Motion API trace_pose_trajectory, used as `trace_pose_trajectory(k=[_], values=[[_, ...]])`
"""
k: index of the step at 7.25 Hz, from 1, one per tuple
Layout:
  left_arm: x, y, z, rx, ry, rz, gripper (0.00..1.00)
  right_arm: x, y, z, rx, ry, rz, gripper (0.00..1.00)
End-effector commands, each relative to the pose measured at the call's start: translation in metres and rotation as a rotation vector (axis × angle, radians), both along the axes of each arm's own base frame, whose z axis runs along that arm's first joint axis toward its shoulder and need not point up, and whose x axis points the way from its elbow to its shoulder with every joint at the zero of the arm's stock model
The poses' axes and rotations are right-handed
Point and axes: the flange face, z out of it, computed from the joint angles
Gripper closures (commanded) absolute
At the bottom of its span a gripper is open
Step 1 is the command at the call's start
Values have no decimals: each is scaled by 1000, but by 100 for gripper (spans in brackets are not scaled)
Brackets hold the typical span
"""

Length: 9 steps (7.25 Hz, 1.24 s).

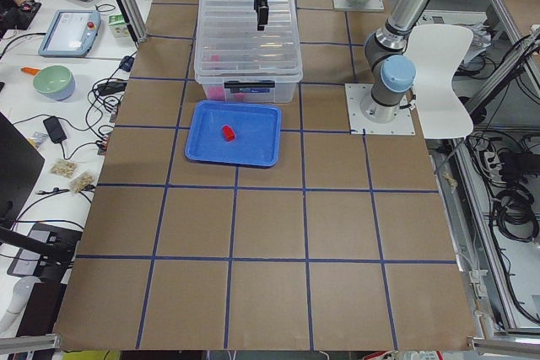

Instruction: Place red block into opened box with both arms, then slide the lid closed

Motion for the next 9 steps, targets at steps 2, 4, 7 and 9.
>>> trace_pose_trajectory(k=[2,4,7,9], values=[[1,-3,-1,-10,0,1,0,0,-1,-1,-7,8,-1,0],[0,-3,-3,-7,1,-1,0,0,-4,-7,9,-4,0,0],[1,-5,-4,-5,1,-1,0,0,-10,-22,26,0,0,0],[0,-4,-3,-5,1,-4,0,-3,-59,-58,-44,6,-6,0]])
